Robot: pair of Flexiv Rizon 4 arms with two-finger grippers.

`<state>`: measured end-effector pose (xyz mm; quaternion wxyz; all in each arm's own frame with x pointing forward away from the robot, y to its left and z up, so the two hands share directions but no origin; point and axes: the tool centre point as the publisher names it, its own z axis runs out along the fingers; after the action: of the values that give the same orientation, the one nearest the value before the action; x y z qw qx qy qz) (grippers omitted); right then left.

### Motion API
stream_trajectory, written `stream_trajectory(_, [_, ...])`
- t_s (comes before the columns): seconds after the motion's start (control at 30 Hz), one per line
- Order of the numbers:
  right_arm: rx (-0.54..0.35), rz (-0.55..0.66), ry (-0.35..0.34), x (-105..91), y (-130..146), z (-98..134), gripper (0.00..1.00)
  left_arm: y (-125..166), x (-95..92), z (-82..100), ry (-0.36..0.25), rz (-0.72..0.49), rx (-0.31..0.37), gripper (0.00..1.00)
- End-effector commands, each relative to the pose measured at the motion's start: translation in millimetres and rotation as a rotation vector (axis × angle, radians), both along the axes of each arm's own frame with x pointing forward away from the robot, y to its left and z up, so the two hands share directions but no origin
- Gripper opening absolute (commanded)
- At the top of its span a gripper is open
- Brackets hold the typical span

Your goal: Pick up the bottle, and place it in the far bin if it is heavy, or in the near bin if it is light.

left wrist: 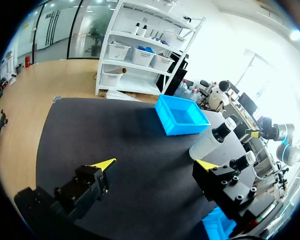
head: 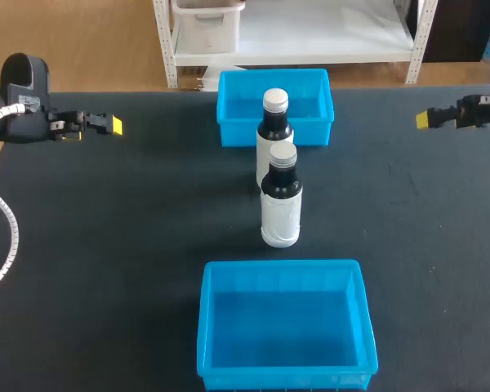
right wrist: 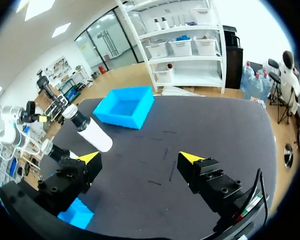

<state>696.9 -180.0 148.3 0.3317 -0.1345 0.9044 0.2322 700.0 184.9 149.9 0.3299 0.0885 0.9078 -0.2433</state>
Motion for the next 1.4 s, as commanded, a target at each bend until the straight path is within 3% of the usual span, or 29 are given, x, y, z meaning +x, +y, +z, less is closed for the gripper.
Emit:
stream_trajectory(0.03, [0.065,0.371,0.012,9.2,-12,-1,1.0,0,0.0,0.0,0.0,0.0,0.0,1.0])
stream_trajectory(0.27, [0.016,1.068,0.032,-10.3,-16,9,1.0,0,0.0,0.0,0.0,0.0,0.0,1.0])
stream_trajectory(0.93, [0.016,1.068,0.032,-10.3,-16,9,1.0,0,0.0,0.0,0.0,0.0,0.0,1.0])
stream_trajectory(1.13, [-0.069,1.102,-0.124,-27.0,10,14,1.0,0,0.0,0.0,0.0,0.0,0.0,1.0])
stream_trajectory(1.4, [-0.113,1.1,-0.215,-44.9,50,16,1.0,0,0.0,0.0,0.0,0.0,0.0,1.0])
